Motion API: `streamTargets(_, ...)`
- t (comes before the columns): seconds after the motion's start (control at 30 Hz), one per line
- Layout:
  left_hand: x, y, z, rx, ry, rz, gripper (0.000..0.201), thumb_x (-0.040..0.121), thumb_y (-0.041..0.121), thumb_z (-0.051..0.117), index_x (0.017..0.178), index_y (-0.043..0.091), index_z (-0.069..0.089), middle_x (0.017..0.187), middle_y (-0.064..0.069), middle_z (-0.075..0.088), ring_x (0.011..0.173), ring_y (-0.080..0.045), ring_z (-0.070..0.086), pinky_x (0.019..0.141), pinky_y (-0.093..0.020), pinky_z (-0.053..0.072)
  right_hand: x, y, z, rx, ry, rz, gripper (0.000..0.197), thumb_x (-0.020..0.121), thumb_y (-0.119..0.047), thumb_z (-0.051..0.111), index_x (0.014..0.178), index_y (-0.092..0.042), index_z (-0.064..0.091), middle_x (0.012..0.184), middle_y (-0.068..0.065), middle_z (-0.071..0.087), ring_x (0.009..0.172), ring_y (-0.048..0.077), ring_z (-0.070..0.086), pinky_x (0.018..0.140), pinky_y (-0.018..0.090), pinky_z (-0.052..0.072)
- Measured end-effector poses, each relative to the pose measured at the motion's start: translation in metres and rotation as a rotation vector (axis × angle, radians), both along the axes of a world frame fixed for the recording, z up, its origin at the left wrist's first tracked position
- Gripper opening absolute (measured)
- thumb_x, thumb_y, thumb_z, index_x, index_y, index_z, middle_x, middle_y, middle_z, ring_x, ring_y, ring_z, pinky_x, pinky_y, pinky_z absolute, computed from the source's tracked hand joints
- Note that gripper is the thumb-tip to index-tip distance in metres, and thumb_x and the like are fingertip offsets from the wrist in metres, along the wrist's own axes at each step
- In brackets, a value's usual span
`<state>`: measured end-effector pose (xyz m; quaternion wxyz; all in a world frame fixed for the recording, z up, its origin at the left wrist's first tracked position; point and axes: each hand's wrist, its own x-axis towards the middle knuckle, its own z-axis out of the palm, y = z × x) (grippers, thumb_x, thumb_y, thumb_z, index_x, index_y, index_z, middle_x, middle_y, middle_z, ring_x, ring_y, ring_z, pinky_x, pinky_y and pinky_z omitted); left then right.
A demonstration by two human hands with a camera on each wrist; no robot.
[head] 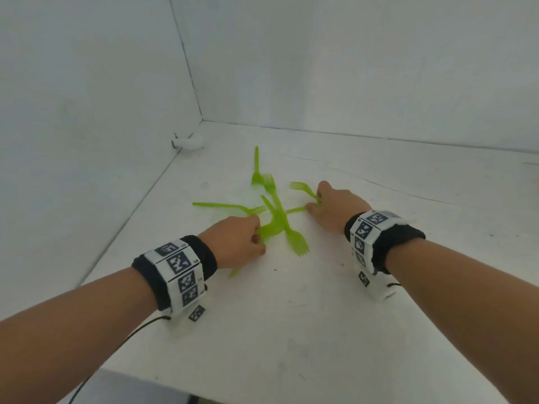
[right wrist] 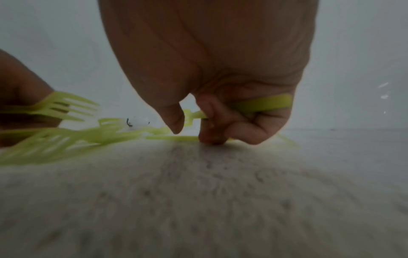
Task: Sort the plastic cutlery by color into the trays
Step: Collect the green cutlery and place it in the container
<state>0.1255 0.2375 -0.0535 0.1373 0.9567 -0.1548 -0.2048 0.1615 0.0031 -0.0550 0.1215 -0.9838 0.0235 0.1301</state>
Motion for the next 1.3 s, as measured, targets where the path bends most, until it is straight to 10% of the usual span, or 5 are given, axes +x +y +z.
streamTargets(0.33,0.020,0.050,0.025,-0.007,-0.247,-0.115,0.013,0.105,0.027,0.036,0.100,0.014,0.038,0.075,-0.005,0.054,0.064,-0.026,0.049,0.062,-0.041,0.041,0.010,0.012,0.010,0.049,-0.025,-0.152,0.055,0.094,-0.020,0.054,0.139,-0.007,0.025,0.087,0.006,0.054,0.083,0.031,0.059,0.071,0.036,0.048)
streamTargets(0.53,0.060,0.070,0.008,0.169,-0.306,-0.146,0.035,0.099,0.044,0.054,0.124,0.020,0.050,0.116,-0.002,0.049,0.086,-0.027,0.059,0.078,-0.038,0.050,0.010,0.042,0.020,0.204,-0.101,-0.148,0.053,0.098,-0.035,0.050,0.145,-0.015,0.039,0.122,0.010,0.063,0.110,0.032,0.061,0.092,0.041,0.051)
streamTargets(0.77,0.064,0.086,0.003,0.181,-0.217,-0.250,0.020,0.103,0.036,0.047,0.118,0.023,0.050,0.108,0.000,0.055,0.091,-0.021,0.058,0.083,-0.036,0.049,0.021,0.064,0.010,0.040,0.008,-0.009,0.029,0.094,-0.035,0.058,0.104,-0.010,0.066,0.104,0.007,0.069,0.094,0.027,0.065,0.077,0.034,0.051)
streamTargets(1.17,0.115,0.063,0.031,0.290,-0.398,-0.444,0.022,0.094,0.017,0.047,0.116,0.019,0.046,0.079,0.008,0.042,0.077,-0.025,0.046,0.067,-0.032,0.030,0.016,0.035,0.023,0.355,-0.072,-0.256,0.030,0.099,-0.034,0.049,0.122,-0.016,0.039,0.100,0.004,0.057,0.085,0.023,0.056,0.072,0.035,0.041)
streamTargets(1.3,0.161,0.056,0.027,0.489,-0.588,-0.624,0.044,0.092,0.006,0.050,0.135,0.018,0.050,0.114,-0.006,0.054,0.094,-0.029,0.053,0.074,-0.037,0.039,0.008,0.054,0.015,0.251,0.070,-0.069,0.037,0.099,-0.042,0.054,0.126,-0.016,0.051,0.110,0.001,0.055,0.102,0.024,0.054,0.082,0.033,0.041)
